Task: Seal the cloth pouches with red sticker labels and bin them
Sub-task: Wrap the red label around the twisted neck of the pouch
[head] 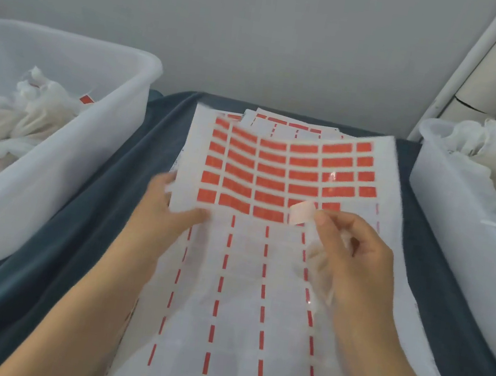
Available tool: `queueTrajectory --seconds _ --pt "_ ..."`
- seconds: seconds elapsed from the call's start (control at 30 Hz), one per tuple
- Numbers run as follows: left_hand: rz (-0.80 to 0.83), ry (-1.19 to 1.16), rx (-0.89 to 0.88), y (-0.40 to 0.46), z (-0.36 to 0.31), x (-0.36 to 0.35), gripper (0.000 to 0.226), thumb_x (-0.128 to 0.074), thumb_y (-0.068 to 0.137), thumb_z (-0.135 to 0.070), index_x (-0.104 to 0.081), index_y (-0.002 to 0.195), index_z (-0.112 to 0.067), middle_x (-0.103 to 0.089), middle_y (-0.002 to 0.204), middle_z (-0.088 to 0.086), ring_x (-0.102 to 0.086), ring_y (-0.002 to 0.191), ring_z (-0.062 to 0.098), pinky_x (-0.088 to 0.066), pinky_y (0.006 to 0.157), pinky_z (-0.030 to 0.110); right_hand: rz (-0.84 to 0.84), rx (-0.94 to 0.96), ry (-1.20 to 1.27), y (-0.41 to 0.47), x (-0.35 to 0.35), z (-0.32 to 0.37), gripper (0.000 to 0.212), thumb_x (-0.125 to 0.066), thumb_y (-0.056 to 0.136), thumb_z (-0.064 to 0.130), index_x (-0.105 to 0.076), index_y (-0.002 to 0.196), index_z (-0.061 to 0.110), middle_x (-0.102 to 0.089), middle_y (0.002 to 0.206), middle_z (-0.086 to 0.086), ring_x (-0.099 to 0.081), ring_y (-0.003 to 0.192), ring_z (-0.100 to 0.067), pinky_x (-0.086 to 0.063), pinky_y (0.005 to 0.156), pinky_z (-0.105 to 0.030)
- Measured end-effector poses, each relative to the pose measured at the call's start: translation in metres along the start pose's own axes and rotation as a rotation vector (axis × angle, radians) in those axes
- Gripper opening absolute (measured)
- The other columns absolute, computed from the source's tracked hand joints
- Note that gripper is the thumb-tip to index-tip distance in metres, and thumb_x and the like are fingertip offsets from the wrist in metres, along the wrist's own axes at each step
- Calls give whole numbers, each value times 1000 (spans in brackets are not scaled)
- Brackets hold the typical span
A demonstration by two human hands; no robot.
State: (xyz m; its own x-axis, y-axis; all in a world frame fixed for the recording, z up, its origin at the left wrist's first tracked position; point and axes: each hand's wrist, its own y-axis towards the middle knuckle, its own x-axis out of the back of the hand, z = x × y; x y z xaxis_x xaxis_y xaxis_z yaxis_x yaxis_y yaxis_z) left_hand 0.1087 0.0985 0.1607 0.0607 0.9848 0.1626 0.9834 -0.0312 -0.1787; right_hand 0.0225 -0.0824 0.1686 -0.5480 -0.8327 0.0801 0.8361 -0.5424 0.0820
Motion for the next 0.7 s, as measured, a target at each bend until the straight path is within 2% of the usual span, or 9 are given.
queueTrajectory --seconds 0.07,0.1,0.17,0.2,0.27,0.33,0.47,0.63,0.7 --pt "-303 342 -301 -6 -1 -6 74 -72 77 -28 -27 136 -34 -36 141 -4 -42 126 20 -37 102 46 52 -122 74 1 1 -1 26 -63 67 53 -67 87 35 -69 86 19 -66 84 -4 -56 66 -21" --pt "-390 409 -508 -13 -4 -9 65 -68 80 -30 -31 134 -32 -34 140 -6 -40 125 18 -38 103 39 93 -163 90 2 2 -1 30 -63 65 54 -66 90 37 -70 93 18 -66 91 -9 -56 76 -30" --pt "-233 370 -729 -22 -5 -18 27 -56 85 -39 -47 111 -40 -47 119 -24 -51 109 7 -47 87 16 197 -222 222 2 1 -1 28 -64 67 51 -67 91 36 -70 100 12 -66 97 -15 -51 87 -39" --pt "-23 331 -693 -28 -6 -22 19 -51 82 -49 -49 101 -46 -52 107 -32 -53 101 -1 -47 76 7 247 -244 299 2 0 0 23 -64 68 46 -68 88 35 -71 97 10 -68 94 -14 -51 84 -38" --pt "394 264 -526 -37 -5 -32 30 -47 72 -64 -49 99 -53 -54 100 -41 -52 98 -14 -41 70 -2 303 -251 358 0 -3 0 21 -62 72 38 -70 89 28 -72 93 4 -68 90 -14 -51 81 -35" --pt "556 238 -447 -41 1 -41 37 -56 69 -62 -45 103 -55 -54 99 -44 -53 97 -17 -41 69 -2 315 -253 344 -2 -7 -2 30 -62 73 34 -69 98 21 -71 98 -1 -67 96 -19 -53 84 -34" --pt "435 199 -429 -38 9 -42 41 -68 79 -34 -40 96 -57 -52 84 -47 -50 85 -27 -39 61 -4 326 -231 334 -4 -9 0 24 -63 68 34 -71 87 23 -72 92 0 -68 91 -17 -56 72 -24" --pt "463 212 -329 -34 5 -34 35 -60 85 -25 -44 100 -52 -64 83 -35 -59 84 -11 -46 61 4 232 -184 326 1 -2 2 22 -62 67 35 -70 85 26 -73 87 1 -69 80 -15 -55 65 -22" --pt "483 193 -277 -33 3 -34 20 -55 89 -22 -56 93 -41 -67 82 -26 -62 85 0 -49 73 15 201 -187 357 2 0 3 18 -62 68 33 -71 82 26 -73 82 2 -68 72 -13 -54 64 -20"
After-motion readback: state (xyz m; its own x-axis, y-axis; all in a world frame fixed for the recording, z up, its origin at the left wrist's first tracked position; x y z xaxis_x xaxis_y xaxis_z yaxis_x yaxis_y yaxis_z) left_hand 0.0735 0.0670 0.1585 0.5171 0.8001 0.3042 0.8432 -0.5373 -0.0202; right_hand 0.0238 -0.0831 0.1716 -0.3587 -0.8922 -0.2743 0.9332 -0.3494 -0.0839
